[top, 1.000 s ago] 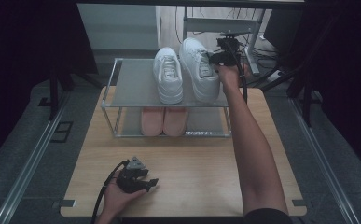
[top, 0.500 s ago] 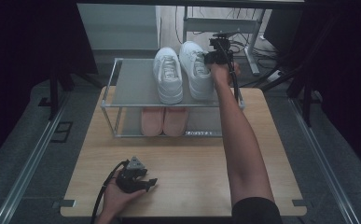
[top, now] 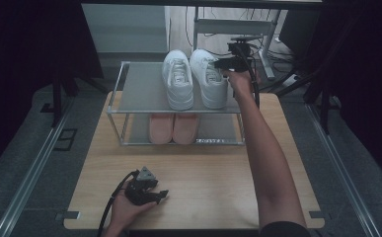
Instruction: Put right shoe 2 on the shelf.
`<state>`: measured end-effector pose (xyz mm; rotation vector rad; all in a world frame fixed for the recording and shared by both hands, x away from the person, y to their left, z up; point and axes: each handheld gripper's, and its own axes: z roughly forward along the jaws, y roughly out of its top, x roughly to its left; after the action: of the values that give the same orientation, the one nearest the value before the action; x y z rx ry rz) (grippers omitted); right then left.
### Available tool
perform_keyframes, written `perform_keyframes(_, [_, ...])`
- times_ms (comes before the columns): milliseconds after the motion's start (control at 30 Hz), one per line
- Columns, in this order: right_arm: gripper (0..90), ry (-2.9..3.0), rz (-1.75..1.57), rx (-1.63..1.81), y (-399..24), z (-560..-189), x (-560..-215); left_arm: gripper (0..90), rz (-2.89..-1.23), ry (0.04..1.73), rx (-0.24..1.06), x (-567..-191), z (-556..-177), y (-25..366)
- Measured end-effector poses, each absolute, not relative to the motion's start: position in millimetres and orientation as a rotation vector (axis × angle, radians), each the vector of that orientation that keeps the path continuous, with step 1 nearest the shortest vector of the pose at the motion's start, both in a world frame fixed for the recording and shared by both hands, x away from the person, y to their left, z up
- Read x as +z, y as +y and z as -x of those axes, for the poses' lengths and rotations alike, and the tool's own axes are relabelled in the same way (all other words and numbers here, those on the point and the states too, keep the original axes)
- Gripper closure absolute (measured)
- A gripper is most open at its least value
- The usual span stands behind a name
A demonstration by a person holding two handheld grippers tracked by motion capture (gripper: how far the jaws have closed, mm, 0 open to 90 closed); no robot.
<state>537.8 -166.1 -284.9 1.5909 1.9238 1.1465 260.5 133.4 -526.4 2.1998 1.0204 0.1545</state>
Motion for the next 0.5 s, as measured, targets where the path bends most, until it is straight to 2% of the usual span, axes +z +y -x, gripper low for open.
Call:
perform_keyframes(133, [59.4,1.936,-1.522,1.195,-178,-521,-276,42.1,-2.197,1.023,0.162,-525,-260,133])
perform_keyframes(267, [67.9,1.967,-1.467,1.199,-193,-505,-272,42.1,-2.200,1.021,0.163,-525,-259,132])
perform_keyframes(500, [81.1,2.052,-1.386,1.153,-216,-484,-288,42.1,-2.202,1.024,0.162,-526,-260,131])
